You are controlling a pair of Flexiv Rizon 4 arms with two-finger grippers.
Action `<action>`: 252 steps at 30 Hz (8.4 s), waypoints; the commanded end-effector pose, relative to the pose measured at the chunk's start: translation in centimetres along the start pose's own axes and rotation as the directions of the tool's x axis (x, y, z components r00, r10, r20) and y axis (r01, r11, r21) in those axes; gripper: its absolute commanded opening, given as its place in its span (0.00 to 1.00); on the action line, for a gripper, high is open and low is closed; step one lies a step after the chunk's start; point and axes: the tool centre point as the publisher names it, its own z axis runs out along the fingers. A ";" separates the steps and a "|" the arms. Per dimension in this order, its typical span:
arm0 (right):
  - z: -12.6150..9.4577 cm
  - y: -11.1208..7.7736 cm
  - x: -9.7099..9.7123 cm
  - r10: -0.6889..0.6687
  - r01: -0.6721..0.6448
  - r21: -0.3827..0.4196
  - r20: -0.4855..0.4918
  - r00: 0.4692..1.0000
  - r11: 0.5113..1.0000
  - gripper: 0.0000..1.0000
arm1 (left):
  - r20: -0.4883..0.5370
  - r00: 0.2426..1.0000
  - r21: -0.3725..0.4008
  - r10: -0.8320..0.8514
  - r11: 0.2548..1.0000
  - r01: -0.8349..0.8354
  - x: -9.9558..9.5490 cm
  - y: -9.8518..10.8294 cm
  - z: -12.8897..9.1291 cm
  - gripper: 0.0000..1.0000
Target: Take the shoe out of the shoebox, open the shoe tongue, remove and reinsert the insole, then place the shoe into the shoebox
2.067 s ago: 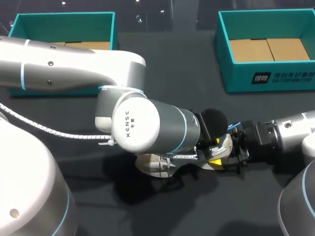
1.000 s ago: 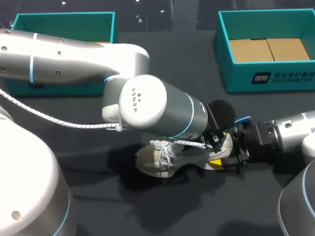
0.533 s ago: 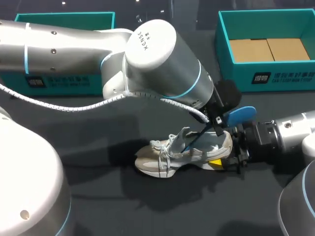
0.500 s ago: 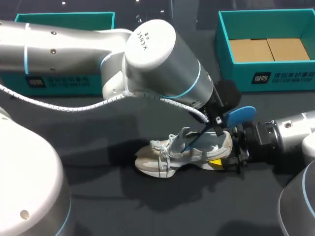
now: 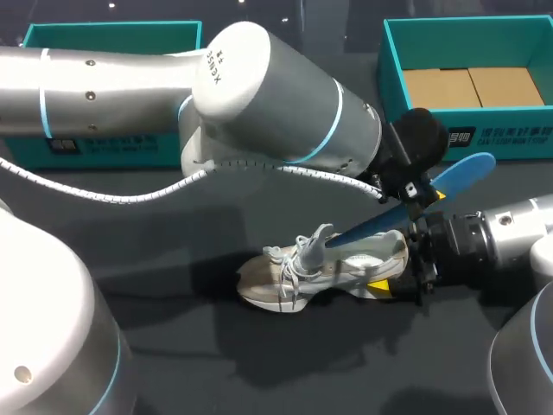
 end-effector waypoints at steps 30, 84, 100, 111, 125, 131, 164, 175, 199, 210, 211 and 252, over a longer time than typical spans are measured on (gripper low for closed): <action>0.2 -0.1 0.1 0.000 0.000 0.002 0.003 1.000 1.000 0.00 | -0.387 0.899 0.215 -0.206 0.928 0.305 3.3 0.1 -11.8 0.00; 0.2 -0.1 0.1 0.000 0.000 0.002 0.003 1.000 1.000 0.00 | -0.450 0.868 0.555 -0.210 0.695 0.456 1.4 2.5 -19.4 0.00; 0.2 -0.1 0.1 0.000 0.000 0.002 0.003 1.000 1.000 0.00 | -0.439 0.869 0.609 -0.231 0.635 0.476 1.3 2.9 -21.5 0.00; -0.1 0.4 -0.2 -0.024 0.025 0.044 -0.009 1.000 0.999 0.26 | -0.439 0.869 0.609 -0.231 0.635 0.476 1.3 2.9 -21.5 0.00; -2.5 1.3 -0.2 -0.038 0.023 0.284 0.049 0.998 0.959 1.00 | -0.439 0.869 0.609 -0.231 0.635 0.476 1.3 2.9 -21.5 0.00; -3.7 2.3 0.4 -0.075 0.057 0.398 0.031 0.997 0.916 1.00 | -0.439 0.869 0.609 -0.231 0.635 0.476 1.3 2.9 -21.5 0.00; -8.3 5.7 0.0 0.144 -0.114 0.825 0.040 0.989 0.553 1.00 | -0.439 0.869 0.609 -0.231 0.635 0.476 1.3 2.9 -21.5 0.00; -8.2 6.2 -0.6 0.146 -0.139 0.846 0.074 0.987 0.515 1.00 | -0.439 0.869 0.609 -0.231 0.635 0.476 1.3 2.9 -21.5 0.00; -4.7 8.0 -1.2 0.106 -0.118 0.889 0.079 0.991 0.443 1.00 | -0.439 0.869 0.609 -0.231 0.635 0.476 1.3 2.9 -21.5 0.00; -2.1 6.8 -2.3 0.082 -0.080 0.898 0.049 0.995 0.434 1.00 | -0.439 0.869 0.609 -0.231 0.635 0.476 1.3 2.9 -21.5 0.00; -1.9 6.7 -2.4 0.082 -0.079 0.897 0.048 0.995 0.435 1.00 | -0.439 0.869 0.609 -0.231 0.635 0.476 1.3 2.9 -21.5 0.00; 0.8 3.3 -2.6 0.123 -0.081 0.919 0.036 0.992 0.385 0.00 | -0.439 0.869 0.609 -0.231 0.635 0.476 1.3 2.9 -21.5 0.00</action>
